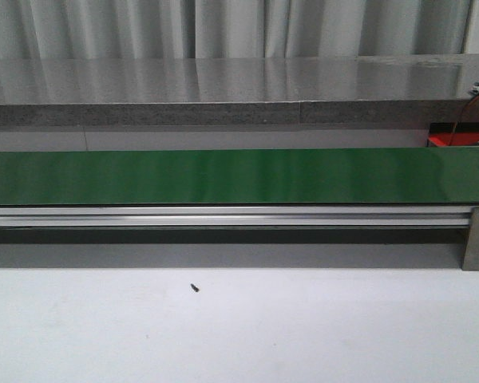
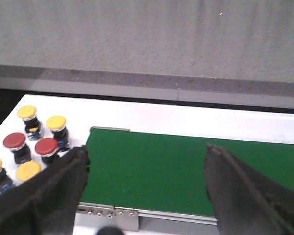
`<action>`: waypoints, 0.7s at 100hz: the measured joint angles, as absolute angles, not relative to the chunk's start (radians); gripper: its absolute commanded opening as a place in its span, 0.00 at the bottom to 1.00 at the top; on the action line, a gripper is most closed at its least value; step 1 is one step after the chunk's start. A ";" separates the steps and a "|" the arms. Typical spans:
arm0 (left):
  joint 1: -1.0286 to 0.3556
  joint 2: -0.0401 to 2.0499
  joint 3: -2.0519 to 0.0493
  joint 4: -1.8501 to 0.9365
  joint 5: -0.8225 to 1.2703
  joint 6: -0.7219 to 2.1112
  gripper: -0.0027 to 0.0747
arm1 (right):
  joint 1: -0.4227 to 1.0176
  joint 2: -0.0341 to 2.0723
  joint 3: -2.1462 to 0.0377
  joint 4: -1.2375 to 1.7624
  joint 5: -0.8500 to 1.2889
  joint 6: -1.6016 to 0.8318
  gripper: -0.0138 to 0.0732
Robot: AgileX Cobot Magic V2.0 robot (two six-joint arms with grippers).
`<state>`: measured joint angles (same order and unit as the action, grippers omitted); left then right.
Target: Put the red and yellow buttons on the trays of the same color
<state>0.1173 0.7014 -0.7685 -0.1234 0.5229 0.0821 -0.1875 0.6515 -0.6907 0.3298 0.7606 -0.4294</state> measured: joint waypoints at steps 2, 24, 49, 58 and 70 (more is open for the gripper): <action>0.123 0.724 -0.785 -0.119 0.534 0.080 0.67 | -0.188 0.652 -0.691 0.330 0.761 -0.429 0.05; 0.143 0.956 -0.969 -0.046 0.642 0.044 0.67 | -0.188 0.652 -0.691 0.330 0.761 -0.429 0.05; 0.171 1.211 -1.111 0.136 0.718 -0.074 0.67 | -0.188 0.652 -0.691 0.330 0.761 -0.429 0.05; 0.208 1.282 -1.134 0.162 0.714 -0.109 0.67 | -0.188 0.652 -0.691 0.330 0.761 -0.429 0.05; 0.278 1.366 -1.144 0.171 0.690 -0.128 0.67 | -0.188 0.652 -0.691 0.330 0.761 -0.429 0.05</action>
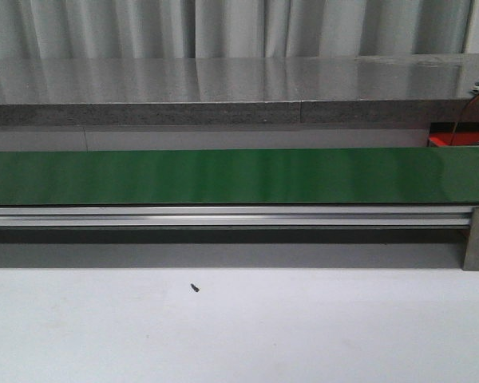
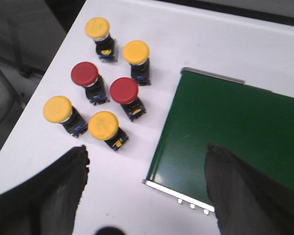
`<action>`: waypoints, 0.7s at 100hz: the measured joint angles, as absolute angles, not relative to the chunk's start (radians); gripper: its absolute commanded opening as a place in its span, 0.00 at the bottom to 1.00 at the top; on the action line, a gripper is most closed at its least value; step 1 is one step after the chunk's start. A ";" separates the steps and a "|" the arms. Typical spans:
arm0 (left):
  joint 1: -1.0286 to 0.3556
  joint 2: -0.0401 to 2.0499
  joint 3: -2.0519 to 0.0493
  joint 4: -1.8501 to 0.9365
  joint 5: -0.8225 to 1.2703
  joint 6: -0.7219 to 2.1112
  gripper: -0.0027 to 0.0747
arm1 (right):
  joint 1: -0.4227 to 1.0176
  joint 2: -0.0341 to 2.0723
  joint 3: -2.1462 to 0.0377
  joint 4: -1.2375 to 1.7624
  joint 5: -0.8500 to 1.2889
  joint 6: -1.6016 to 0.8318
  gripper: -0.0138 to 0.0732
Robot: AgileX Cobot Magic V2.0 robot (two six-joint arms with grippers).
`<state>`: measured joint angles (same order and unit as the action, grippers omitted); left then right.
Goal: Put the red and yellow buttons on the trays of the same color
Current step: 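Lower the open left gripper over a yellow button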
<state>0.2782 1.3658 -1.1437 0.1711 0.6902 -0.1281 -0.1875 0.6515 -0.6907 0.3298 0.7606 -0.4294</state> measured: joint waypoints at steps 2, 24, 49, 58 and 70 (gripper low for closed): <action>0.286 1.380 -1.144 0.172 0.685 -0.130 0.67 | -0.188 0.652 -0.691 0.330 0.761 -0.429 0.05; 0.396 1.513 -1.144 0.176 0.621 -0.135 0.67 | -0.188 0.652 -0.691 0.330 0.761 -0.429 0.05; 0.443 1.637 -1.157 0.170 0.545 -0.135 0.67 | -0.188 0.652 -0.691 0.330 0.761 -0.429 0.05; 0.443 1.690 -1.182 0.169 0.537 -0.135 0.67 | -0.188 0.652 -0.691 0.330 0.761 -0.429 0.05; 0.443 1.759 -1.229 0.168 0.543 -0.135 0.67 | -0.188 0.652 -0.691 0.330 0.761 -0.429 0.05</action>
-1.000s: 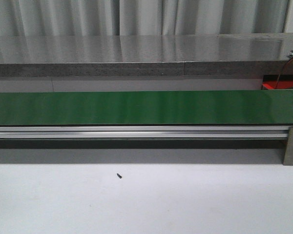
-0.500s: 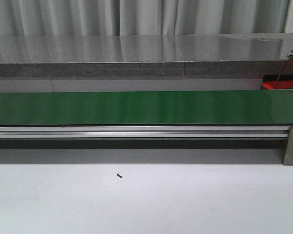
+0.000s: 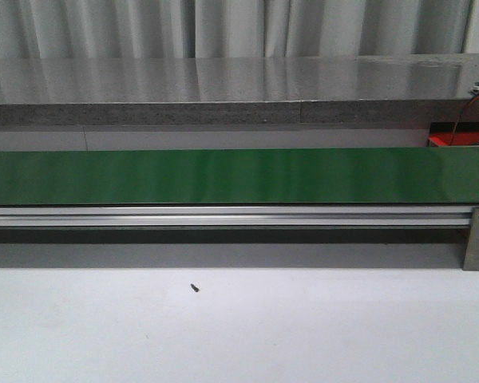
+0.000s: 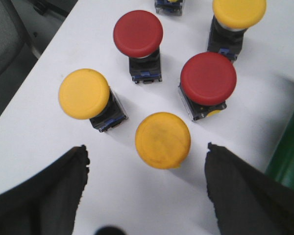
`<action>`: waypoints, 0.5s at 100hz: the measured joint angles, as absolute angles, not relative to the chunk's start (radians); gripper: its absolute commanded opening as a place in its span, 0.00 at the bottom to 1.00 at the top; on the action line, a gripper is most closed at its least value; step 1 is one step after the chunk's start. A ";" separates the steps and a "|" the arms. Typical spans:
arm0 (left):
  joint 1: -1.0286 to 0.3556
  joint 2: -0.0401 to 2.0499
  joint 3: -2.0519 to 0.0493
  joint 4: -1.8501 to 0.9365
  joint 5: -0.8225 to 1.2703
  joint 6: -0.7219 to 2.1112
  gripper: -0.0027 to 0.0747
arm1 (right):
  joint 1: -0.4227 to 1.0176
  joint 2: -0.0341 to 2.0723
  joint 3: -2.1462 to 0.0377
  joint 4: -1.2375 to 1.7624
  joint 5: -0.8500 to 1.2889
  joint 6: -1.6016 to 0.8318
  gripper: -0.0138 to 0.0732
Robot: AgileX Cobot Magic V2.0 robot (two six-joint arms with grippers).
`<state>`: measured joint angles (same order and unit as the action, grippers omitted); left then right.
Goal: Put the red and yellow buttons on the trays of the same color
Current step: 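Lower the open left gripper over a yellow button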
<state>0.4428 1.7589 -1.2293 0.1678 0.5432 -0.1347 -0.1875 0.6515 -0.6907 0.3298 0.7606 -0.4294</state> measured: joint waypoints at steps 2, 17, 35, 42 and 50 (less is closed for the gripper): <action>0.443 1.770 -1.238 0.168 0.543 -0.135 0.67 | -0.188 0.652 -0.691 0.330 0.761 -0.429 0.05; 0.443 1.828 -1.294 0.163 0.567 -0.135 0.67 | -0.188 0.652 -0.691 0.330 0.761 -0.429 0.05; 0.437 1.875 -1.328 0.157 0.581 -0.131 0.67 | -0.188 0.652 -0.691 0.330 0.761 -0.429 0.05; 0.435 1.888 -1.337 0.154 0.583 -0.131 0.67 | -0.188 0.652 -0.691 0.330 0.761 -0.429 0.05; 0.432 1.903 -1.352 0.146 0.583 -0.122 0.67 | -0.188 0.652 -0.691 0.330 0.761 -0.429 0.05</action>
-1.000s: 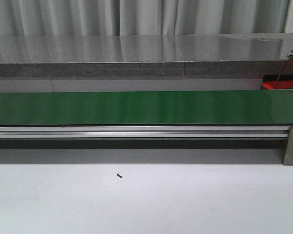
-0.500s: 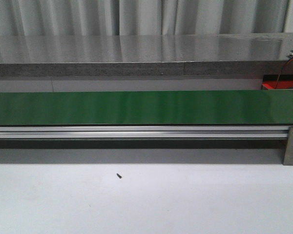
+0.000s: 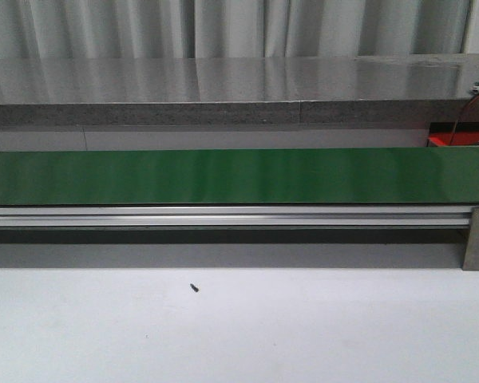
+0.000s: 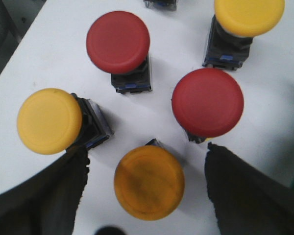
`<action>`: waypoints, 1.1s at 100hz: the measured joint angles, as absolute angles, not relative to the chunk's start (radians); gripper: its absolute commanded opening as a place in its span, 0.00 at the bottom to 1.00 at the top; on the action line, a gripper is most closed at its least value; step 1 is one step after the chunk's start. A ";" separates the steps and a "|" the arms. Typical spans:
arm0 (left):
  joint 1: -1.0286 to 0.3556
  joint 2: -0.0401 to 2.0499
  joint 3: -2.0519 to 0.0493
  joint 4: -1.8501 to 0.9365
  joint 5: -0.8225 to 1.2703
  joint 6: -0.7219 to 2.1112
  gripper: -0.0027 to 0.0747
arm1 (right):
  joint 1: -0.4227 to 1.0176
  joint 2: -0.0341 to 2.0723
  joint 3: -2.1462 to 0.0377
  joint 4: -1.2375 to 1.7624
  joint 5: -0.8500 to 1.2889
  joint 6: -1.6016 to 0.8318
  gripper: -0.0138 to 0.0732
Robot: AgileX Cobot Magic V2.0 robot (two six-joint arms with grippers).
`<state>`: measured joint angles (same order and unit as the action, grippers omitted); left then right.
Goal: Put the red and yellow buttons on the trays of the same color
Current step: 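Lower the open left gripper over a yellow button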
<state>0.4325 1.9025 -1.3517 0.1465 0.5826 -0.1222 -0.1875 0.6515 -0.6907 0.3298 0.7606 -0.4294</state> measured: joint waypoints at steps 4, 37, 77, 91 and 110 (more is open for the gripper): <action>0.432 1.913 -1.362 0.140 0.584 -0.116 0.67 | -0.188 0.652 -0.691 0.330 0.761 -0.429 0.05; 0.432 1.948 -1.402 0.109 0.595 -0.082 0.67 | -0.188 0.652 -0.691 0.330 0.761 -0.429 0.05; 0.431 1.963 -1.407 0.105 0.632 -0.080 0.67 | -0.188 0.652 -0.691 0.330 0.761 -0.429 0.05; 0.431 1.968 -1.407 0.105 0.638 -0.079 0.67 | -0.188 0.652 -0.691 0.330 0.761 -0.429 0.05; 0.431 1.983 -1.407 0.105 0.644 -0.079 0.67 | -0.188 0.652 -0.691 0.330 0.761 -0.429 0.05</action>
